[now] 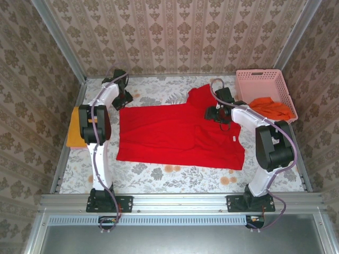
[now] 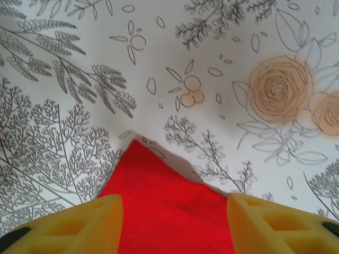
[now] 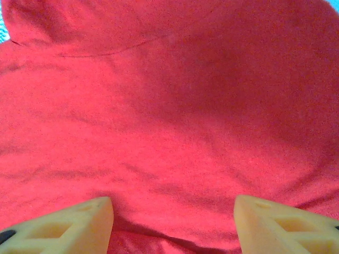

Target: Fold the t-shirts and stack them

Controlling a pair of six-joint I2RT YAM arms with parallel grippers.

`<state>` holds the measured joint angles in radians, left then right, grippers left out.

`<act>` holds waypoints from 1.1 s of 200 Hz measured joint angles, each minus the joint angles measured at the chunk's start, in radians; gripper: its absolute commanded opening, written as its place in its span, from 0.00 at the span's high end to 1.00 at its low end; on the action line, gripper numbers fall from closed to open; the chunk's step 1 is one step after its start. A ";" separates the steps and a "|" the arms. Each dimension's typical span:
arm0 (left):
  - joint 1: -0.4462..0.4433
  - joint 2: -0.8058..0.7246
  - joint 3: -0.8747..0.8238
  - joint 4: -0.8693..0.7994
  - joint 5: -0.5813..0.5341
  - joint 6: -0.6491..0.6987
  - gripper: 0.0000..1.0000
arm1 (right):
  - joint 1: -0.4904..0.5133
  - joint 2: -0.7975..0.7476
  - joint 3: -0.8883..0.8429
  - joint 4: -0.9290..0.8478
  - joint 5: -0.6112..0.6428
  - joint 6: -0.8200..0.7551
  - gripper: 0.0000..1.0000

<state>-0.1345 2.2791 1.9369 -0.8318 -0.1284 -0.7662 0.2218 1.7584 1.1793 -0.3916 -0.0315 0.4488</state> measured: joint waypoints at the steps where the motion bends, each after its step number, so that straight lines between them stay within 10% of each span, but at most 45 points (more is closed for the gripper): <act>1: 0.000 0.001 0.002 -0.001 -0.001 0.000 0.46 | 0.000 0.000 -0.002 0.000 0.000 0.000 0.37; 140: 0.013 0.082 0.034 -0.048 -0.031 -0.025 0.62 | -0.007 -0.008 -0.021 0.017 0.051 -0.027 0.37; 186: 0.026 0.083 0.039 -0.039 -0.024 -0.026 0.95 | -0.044 -0.023 0.048 0.004 0.065 -0.052 0.37; 220: 0.030 0.079 0.029 -0.020 -0.017 -0.029 1.00 | -0.099 0.019 0.181 -0.030 0.081 -0.056 0.40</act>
<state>-0.1047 2.3577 1.9659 -0.8520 -0.1452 -0.7952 0.1226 1.7771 1.3605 -0.4217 0.0494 0.3927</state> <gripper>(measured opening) 0.051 0.619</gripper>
